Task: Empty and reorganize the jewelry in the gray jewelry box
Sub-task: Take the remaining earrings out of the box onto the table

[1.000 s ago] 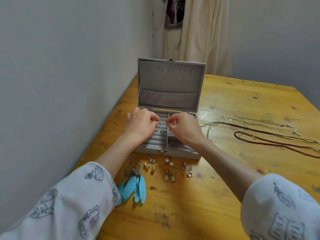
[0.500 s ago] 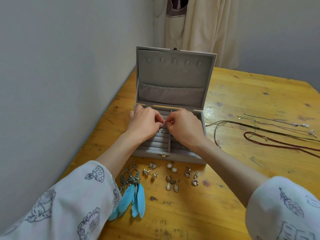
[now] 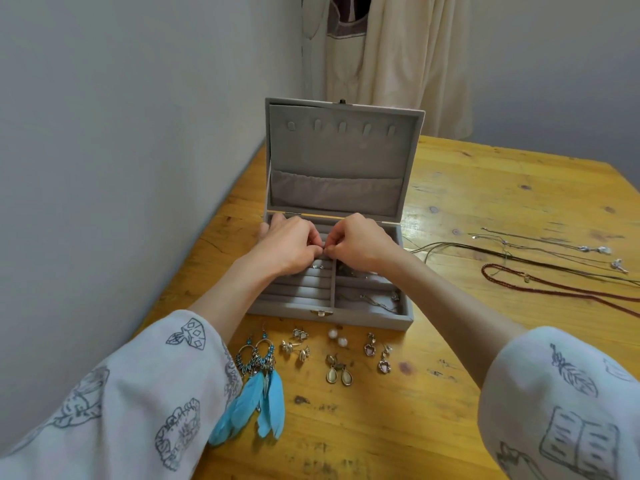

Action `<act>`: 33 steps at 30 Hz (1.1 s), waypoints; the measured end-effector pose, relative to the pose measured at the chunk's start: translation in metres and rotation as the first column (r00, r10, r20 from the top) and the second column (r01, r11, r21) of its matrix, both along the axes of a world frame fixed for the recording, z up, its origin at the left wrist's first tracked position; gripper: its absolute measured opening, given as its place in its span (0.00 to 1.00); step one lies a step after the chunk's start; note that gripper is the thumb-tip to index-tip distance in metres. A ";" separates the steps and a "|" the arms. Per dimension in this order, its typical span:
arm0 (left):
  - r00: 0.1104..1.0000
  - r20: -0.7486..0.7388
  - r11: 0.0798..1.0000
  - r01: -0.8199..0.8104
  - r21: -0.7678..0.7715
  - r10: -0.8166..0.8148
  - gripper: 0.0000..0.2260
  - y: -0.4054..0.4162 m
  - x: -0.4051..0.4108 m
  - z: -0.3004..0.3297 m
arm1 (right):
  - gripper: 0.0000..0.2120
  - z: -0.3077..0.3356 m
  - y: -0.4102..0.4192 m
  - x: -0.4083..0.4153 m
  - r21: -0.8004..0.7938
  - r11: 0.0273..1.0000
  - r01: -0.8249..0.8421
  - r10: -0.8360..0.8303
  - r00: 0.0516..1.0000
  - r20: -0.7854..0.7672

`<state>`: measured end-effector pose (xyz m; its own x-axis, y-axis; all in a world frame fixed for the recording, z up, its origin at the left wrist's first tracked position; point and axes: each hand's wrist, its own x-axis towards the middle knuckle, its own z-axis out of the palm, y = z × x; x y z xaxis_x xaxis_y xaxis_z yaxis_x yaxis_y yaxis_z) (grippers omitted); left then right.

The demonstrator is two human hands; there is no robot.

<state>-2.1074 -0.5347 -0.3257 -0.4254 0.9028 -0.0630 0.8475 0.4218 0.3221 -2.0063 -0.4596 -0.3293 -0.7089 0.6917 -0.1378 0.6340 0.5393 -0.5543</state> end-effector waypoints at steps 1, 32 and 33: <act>1.000 -0.007 1.000 0.002 -0.006 -0.002 0.02 -0.001 0.001 0.000 | 0.02 0.000 0.000 0.000 -0.002 1.000 -0.003 0.003 1.000 -0.005; 0.990 -0.046 0.985 0.136 0.105 -0.132 0.06 -0.118 0.134 -0.022 | 0.03 -0.022 -0.117 0.148 0.117 0.993 -0.012 0.024 0.995 -0.096; 0.990 -0.049 0.985 0.135 0.106 -0.131 0.06 -0.117 0.135 -0.023 | 0.04 -0.022 -0.117 0.148 0.122 0.992 -0.017 0.028 0.995 -0.091</act>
